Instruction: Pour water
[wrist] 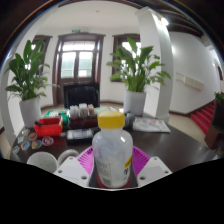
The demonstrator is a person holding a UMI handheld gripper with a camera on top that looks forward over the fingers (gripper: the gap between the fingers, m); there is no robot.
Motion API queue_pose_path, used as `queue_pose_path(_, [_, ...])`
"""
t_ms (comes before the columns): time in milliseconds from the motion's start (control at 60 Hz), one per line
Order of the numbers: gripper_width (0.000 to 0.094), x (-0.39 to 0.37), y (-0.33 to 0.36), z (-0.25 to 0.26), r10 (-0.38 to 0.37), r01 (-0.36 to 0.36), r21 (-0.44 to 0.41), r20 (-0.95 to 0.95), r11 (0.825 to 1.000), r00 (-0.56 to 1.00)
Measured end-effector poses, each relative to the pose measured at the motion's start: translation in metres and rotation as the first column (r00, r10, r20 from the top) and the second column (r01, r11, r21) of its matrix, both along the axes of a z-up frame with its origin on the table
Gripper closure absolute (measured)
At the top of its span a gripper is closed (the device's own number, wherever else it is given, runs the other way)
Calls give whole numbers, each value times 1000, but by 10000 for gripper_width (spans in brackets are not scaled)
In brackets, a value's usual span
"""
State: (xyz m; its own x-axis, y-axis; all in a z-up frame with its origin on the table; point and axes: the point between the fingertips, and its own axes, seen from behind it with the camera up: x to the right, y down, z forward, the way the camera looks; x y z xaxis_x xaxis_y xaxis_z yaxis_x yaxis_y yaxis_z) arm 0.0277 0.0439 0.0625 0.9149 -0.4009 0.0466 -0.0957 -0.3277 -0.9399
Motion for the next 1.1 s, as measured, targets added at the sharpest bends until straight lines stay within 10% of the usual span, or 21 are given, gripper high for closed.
queue_pose_path(300, [382, -2, -1, 5, 23, -17, 101, -60, 995, 998])
queue_pose_path(617, [136, -28, -34, -3, 124, -125, -8, -28, 992, 992])
queue_pose_path(1100, [135, -93, -177, 67, 256, -253, 37, -91, 967, 962])
